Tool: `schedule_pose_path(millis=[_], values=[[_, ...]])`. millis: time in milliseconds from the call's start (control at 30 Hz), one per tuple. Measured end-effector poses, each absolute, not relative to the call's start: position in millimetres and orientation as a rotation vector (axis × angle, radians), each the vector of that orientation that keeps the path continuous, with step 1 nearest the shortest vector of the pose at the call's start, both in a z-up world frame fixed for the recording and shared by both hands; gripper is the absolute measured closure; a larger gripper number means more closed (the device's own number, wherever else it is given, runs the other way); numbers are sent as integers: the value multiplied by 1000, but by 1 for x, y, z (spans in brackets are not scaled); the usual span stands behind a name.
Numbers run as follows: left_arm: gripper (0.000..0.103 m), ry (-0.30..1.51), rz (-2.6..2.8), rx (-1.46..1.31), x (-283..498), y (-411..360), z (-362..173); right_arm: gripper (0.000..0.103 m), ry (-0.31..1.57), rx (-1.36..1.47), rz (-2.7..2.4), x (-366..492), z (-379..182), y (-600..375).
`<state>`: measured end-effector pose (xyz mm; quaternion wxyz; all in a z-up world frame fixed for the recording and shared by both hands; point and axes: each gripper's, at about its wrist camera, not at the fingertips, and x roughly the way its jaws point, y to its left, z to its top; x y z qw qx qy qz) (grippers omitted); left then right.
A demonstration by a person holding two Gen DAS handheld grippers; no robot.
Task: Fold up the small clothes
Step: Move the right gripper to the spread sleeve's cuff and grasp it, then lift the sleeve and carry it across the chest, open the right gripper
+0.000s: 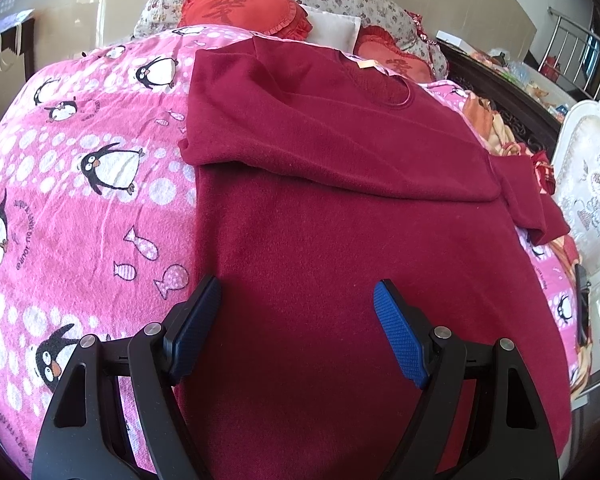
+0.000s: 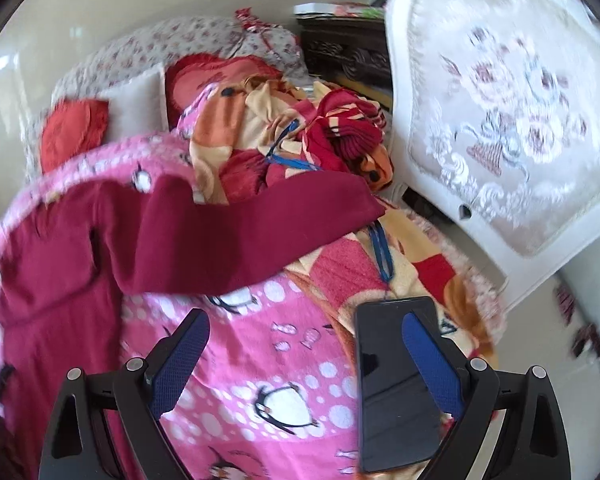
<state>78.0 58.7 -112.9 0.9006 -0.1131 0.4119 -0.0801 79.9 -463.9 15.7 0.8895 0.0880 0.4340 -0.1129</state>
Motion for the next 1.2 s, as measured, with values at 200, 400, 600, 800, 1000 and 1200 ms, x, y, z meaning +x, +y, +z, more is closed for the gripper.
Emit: schedule_pose_path(millis=[200,400,600,800,1000,1200], values=[[24,851,-165,-234,77,59,-112,27,832,391,-115,87,30,-500],[24,854,-156,-219,76,58,-113,52,854,701,-35,121,5,-542],[24,856,-151,-212,76,56,-113,52,863,863,-140,148,-22,-586],[24,859,-147,-205,78,55,-113,52,832,1042,-171,157,-60,-617],[24,862,-136,-190,80,52,-114,52,847,1034,-134,173,-74,-621],[24,865,-128,-179,82,50,-114,88,824,984,-160,178,-77,-628]])
